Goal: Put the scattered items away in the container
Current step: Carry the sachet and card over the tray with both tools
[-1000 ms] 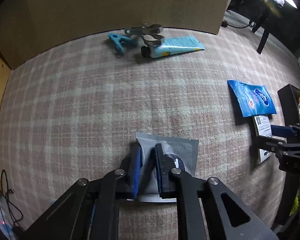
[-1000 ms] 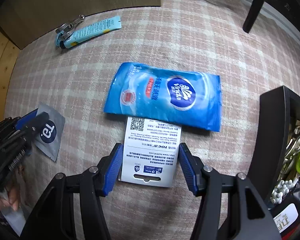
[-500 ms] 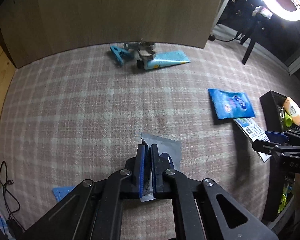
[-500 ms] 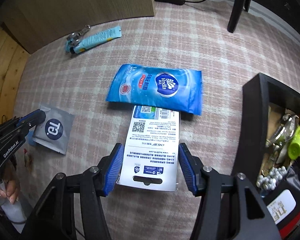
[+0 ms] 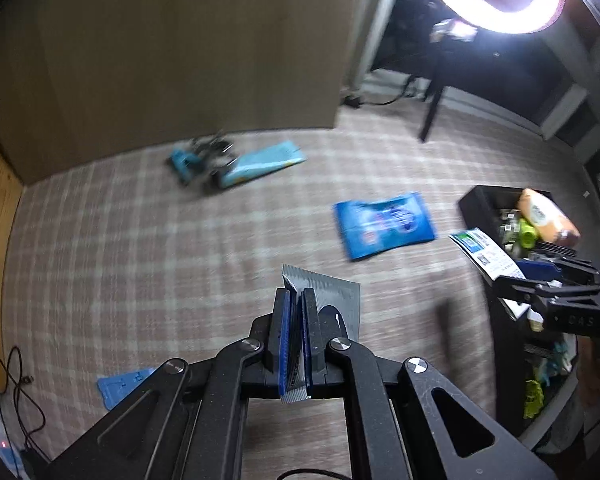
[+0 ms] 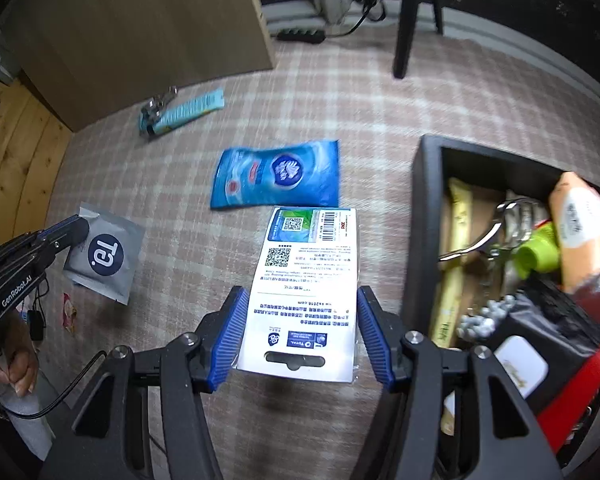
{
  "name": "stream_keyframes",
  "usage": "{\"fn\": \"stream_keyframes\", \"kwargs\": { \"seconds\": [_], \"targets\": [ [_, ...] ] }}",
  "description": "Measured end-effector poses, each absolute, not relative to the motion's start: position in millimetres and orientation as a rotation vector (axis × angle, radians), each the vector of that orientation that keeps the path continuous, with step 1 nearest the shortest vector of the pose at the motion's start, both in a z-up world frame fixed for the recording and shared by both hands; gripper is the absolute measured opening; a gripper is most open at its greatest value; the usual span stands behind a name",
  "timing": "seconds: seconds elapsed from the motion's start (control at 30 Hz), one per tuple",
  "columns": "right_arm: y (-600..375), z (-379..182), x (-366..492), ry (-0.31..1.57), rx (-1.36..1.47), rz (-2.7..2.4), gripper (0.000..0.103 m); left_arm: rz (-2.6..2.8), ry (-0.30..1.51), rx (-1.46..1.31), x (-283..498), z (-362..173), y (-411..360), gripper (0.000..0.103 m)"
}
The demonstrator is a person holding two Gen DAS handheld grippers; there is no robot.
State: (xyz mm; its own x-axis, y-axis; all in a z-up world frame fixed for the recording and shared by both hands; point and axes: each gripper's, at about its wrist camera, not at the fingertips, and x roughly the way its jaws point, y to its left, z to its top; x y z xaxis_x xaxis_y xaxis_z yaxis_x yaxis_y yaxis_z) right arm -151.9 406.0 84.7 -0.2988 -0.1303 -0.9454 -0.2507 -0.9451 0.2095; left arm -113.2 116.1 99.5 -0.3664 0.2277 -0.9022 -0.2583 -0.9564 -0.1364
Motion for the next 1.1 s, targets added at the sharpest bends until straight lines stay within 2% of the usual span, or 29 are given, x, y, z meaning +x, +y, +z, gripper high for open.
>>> {"fn": "stream_keyframes", "kwargs": {
  "seconds": [0.23,0.53,0.87,1.1],
  "targets": [
    [441.8,114.3,-124.8,0.521,-1.668,2.449,0.054,2.281,0.085,-1.443,-105.4,136.0,180.4,0.005],
    [521.6,147.2,-46.9,0.567,-1.487,2.352,0.054,2.061,0.133,-1.321,-73.1,163.1,285.1,0.005],
    [599.3,163.4,54.4,0.646,-1.339,2.198,0.054,1.82,0.228,-1.282,-15.0,162.2,376.6,0.005],
    [617.3,153.9,86.9,0.682,-1.335,2.136,0.054,1.76,0.278,-1.273,7.5,158.0,409.7,0.005]
  ]
}}
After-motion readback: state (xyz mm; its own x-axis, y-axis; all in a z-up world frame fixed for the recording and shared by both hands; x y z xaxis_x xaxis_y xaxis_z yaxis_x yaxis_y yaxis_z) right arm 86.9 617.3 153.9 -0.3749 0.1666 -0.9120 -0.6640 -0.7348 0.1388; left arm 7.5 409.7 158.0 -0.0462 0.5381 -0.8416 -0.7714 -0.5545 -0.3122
